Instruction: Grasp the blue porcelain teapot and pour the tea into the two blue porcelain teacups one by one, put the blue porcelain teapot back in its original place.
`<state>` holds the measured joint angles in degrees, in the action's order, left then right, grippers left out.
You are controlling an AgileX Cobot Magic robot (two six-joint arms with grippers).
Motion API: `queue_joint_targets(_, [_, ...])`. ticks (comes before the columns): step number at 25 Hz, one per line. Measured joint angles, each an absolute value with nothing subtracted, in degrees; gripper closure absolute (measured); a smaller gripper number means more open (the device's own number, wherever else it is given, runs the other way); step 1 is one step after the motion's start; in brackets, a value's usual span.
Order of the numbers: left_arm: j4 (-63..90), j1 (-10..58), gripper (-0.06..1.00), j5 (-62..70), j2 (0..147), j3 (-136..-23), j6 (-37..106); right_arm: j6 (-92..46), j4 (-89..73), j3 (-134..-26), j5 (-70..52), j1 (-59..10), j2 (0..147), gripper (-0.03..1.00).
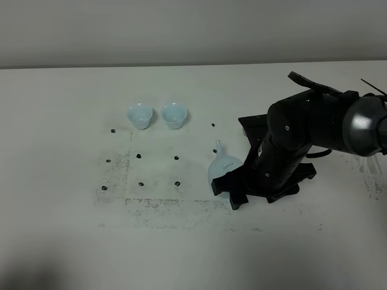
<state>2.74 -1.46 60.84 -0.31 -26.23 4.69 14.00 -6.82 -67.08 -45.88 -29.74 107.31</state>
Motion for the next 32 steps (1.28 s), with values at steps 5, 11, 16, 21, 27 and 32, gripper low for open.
queue_joint_targets(5, [2.7, -1.5, 0.34, 60.8, -0.3, -26.2, 4.7, 15.6, -4.3, -67.1, -45.8, -29.7, 107.3, 0.38])
queue_joint_targets(11, [2.7, -1.5, 0.34, 60.8, -0.3, -26.2, 4.7, 15.9, -3.2, -67.1, -45.9, -29.7, 107.3, 0.38])
queue_joint_targets(16, [2.7, -1.5, 0.34, 60.8, -0.3, -26.2, 4.7, 17.1, -1.4, -67.1, -48.0, -29.7, 107.3, 0.38])
queue_joint_targets(21, [2.7, -1.5, 0.34, 60.8, -0.3, -26.2, 4.7, 15.4, -0.8, -67.1, -51.8, -29.7, 106.5, 0.38])
queue_joint_targets(27, [2.7, -1.5, 0.34, 60.8, -0.3, -26.2, 4.7, 7.9, -0.8, -67.1, -54.9, -29.7, 102.0, 0.38])
queue_joint_targets(32, [2.7, -1.5, 0.34, 60.8, -0.3, -26.2, 4.7, 4.1, -2.8, -67.1, -56.3, -29.0, 100.6, 0.38])
